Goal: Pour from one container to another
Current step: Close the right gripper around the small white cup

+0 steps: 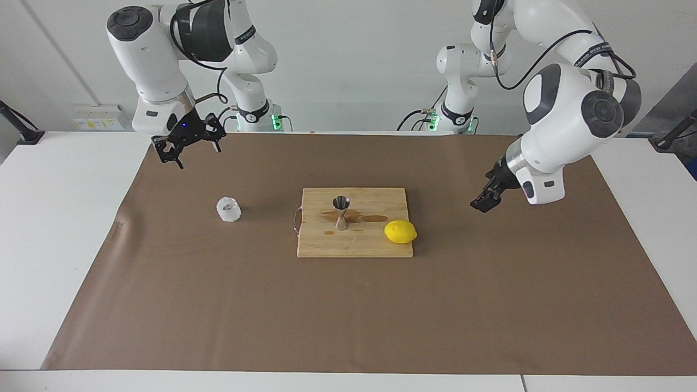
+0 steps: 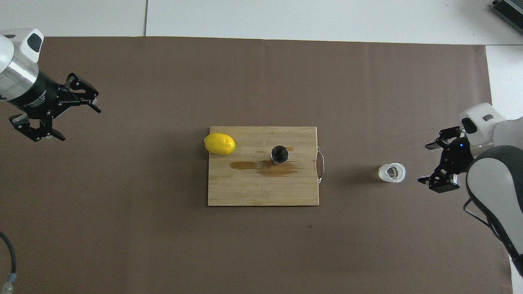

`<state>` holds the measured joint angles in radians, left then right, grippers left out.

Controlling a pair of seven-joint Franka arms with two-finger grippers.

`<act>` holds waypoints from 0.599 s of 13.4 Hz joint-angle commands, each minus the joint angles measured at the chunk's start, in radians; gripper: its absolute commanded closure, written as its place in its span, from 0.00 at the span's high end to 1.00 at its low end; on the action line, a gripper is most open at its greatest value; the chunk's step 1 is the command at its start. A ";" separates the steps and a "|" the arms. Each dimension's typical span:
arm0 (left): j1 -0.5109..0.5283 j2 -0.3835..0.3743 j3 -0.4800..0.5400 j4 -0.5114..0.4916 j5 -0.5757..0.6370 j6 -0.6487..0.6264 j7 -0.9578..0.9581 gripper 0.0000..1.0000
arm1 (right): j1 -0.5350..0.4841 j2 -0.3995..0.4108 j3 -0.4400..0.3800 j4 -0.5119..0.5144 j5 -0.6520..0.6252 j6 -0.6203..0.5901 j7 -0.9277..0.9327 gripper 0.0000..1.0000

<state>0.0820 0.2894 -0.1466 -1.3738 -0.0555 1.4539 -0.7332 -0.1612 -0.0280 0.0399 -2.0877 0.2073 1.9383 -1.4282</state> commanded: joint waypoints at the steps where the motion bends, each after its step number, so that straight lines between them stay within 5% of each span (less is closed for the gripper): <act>1: -0.002 -0.010 0.016 -0.004 0.013 -0.004 0.101 1.00 | -0.040 0.042 0.003 -0.038 0.088 0.065 -0.188 1.00; 8: -0.033 -0.053 0.123 -0.007 0.016 0.022 0.662 1.00 | -0.080 0.125 0.002 -0.141 0.237 0.174 -0.515 1.00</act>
<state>0.0779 0.2801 -0.0584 -1.3695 -0.0555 1.4679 -0.2089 -0.2248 0.1064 0.0388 -2.1845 0.3915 2.0723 -1.8696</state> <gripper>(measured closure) 0.000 0.000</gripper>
